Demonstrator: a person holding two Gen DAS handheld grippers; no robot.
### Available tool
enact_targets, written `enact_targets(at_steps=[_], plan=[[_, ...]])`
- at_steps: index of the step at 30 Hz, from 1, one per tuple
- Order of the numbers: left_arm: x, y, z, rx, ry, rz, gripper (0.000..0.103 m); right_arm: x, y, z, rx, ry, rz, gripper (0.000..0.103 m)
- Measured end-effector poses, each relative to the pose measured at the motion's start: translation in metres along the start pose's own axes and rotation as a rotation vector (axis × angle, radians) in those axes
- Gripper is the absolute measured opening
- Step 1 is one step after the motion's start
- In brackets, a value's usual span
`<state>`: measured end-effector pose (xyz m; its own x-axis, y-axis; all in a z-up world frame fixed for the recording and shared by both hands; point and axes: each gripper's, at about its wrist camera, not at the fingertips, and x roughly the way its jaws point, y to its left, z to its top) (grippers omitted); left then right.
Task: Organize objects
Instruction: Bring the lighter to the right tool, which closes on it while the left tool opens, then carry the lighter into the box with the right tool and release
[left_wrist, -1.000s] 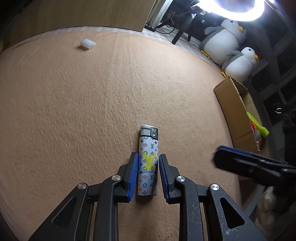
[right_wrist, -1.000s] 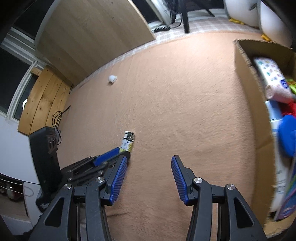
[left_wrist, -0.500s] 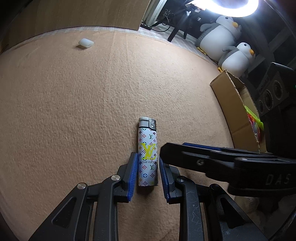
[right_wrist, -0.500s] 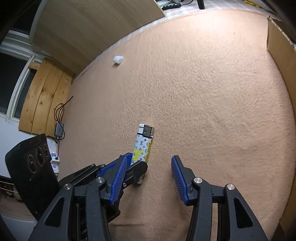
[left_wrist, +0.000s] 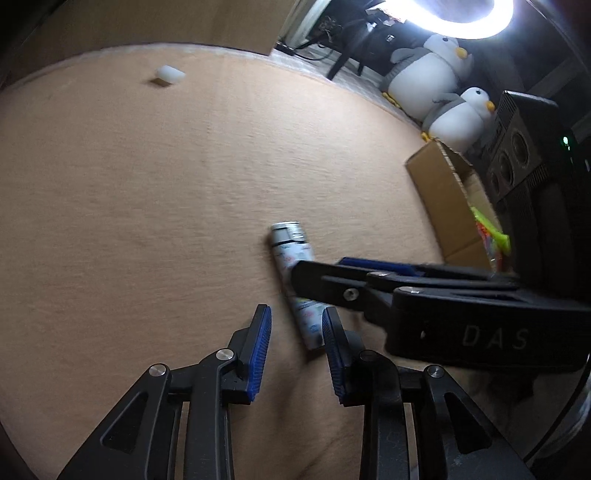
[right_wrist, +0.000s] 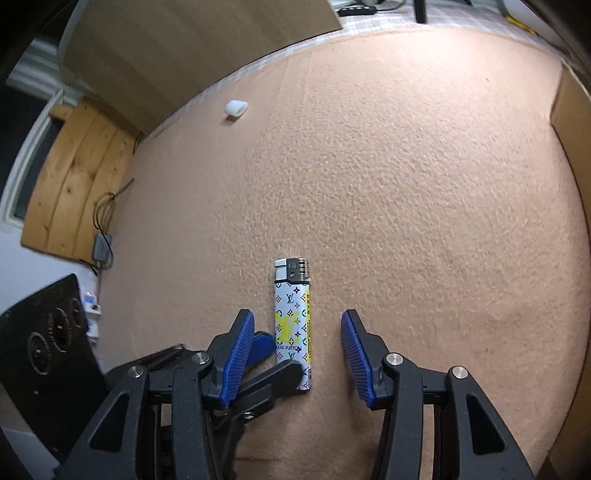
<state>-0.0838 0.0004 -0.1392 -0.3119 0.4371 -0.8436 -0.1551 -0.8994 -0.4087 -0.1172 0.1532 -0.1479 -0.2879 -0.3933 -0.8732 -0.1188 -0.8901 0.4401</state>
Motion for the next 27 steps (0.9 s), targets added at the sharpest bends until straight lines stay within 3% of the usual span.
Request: enact_targets(at_steps=[5,11,14,27], plan=[[-0.014,0.018,-0.005,-0.013,-0.009,0.035,0.031,0.007,0.020,0.001,-0.117,0.011,-0.113,0.045],[-0.023,0.040,-0.003,-0.059,-0.030,0.051,0.031,0.019,0.044,-0.005,-0.330,0.010,-0.286,0.031],[-0.023,0.046,0.000,-0.079,-0.038,0.057,0.031,0.021,0.049,-0.005,-0.386,0.014,-0.324,0.022],[-0.007,0.032,0.013,-0.080,-0.035,0.054,0.031,0.002,0.022,-0.011,-0.277,-0.037,-0.230,0.020]])
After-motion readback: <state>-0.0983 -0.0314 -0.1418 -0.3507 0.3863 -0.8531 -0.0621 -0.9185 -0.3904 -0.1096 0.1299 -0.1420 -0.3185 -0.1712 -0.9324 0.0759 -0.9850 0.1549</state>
